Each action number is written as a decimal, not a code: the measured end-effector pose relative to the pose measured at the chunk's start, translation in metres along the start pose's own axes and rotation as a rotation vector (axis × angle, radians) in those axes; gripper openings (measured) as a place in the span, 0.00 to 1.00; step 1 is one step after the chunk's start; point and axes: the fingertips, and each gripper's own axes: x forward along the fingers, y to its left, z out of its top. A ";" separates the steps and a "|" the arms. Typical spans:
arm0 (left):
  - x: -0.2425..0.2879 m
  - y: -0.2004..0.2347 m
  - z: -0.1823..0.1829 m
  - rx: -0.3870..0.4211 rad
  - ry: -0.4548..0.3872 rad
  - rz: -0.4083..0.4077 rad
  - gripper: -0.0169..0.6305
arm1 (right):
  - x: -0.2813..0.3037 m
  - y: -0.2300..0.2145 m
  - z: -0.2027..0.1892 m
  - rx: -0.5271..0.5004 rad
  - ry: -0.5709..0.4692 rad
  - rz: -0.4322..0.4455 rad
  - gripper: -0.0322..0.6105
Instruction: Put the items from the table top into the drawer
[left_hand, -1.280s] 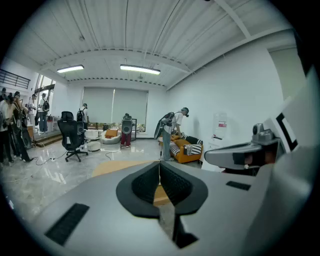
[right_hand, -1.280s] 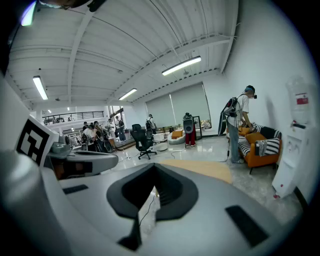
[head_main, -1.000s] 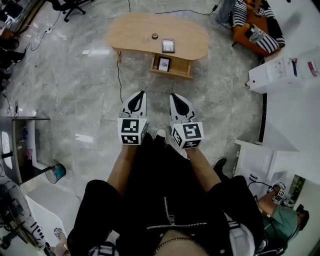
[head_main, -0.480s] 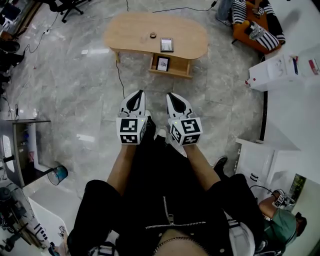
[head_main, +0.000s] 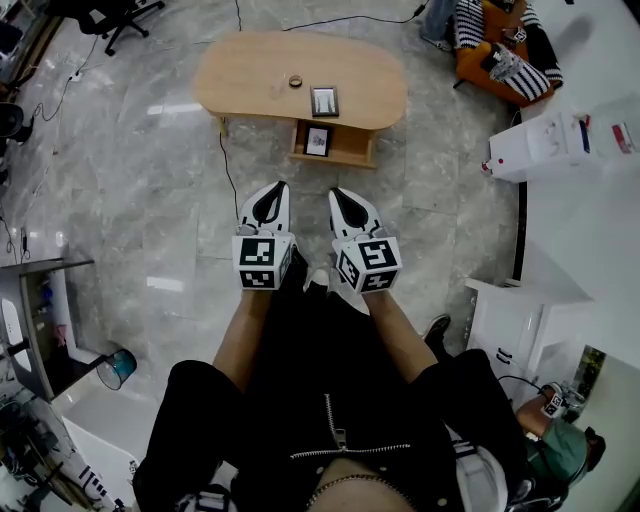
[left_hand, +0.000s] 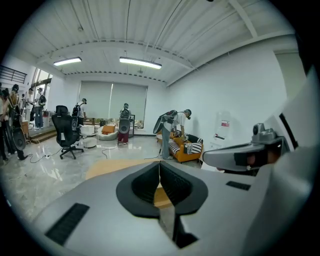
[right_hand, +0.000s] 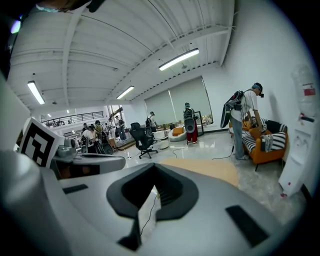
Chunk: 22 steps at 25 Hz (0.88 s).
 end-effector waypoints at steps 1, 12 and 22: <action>0.006 0.005 0.002 -0.001 0.001 -0.005 0.05 | 0.007 -0.002 0.003 0.000 0.001 -0.004 0.06; 0.055 0.065 0.019 -0.017 0.019 -0.043 0.05 | 0.080 -0.004 0.027 0.011 0.021 -0.042 0.06; 0.078 0.096 0.025 -0.005 0.036 -0.081 0.05 | 0.112 0.001 0.035 0.036 0.032 -0.072 0.06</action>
